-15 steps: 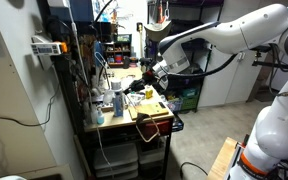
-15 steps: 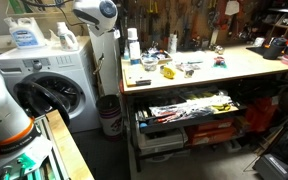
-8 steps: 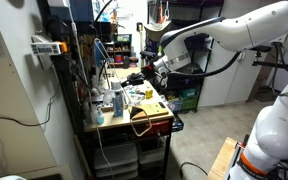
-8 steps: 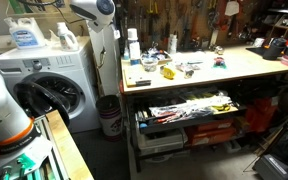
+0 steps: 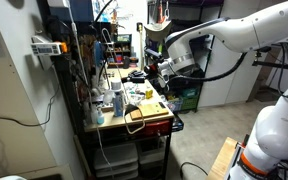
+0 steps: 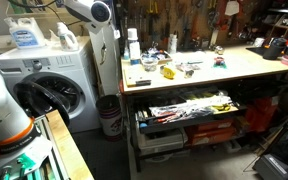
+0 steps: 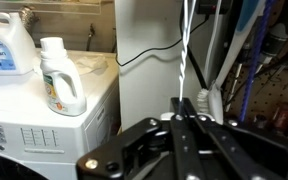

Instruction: Pick up the metal utensil from the table and hang it on the hook on the left

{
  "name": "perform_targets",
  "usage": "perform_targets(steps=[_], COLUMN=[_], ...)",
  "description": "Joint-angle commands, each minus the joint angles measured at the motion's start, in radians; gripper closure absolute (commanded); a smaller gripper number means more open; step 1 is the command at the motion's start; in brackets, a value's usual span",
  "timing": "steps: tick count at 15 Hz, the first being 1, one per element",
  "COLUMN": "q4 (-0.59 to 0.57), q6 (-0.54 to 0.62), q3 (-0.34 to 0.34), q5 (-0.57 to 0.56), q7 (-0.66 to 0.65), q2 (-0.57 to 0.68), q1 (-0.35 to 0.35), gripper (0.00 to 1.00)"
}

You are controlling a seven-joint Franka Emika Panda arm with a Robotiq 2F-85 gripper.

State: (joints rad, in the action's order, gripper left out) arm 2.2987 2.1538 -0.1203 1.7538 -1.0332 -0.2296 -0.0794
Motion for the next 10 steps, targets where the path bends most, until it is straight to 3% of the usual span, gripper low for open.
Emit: perform_targets(steps=[1, 5, 10], q4=[0.075, 0.115, 0.119], q6=[-0.039, -0.106, -0.097], q3=[0.016, 0.024, 0.018], q5=[0.129, 0.228, 0.266], q7=[0.148, 0.267, 0.254], q2=[-0.019, -0.005, 0.014], q1=[-0.006, -0.004, -0.007], gripper=[0.99, 0.99, 0.99])
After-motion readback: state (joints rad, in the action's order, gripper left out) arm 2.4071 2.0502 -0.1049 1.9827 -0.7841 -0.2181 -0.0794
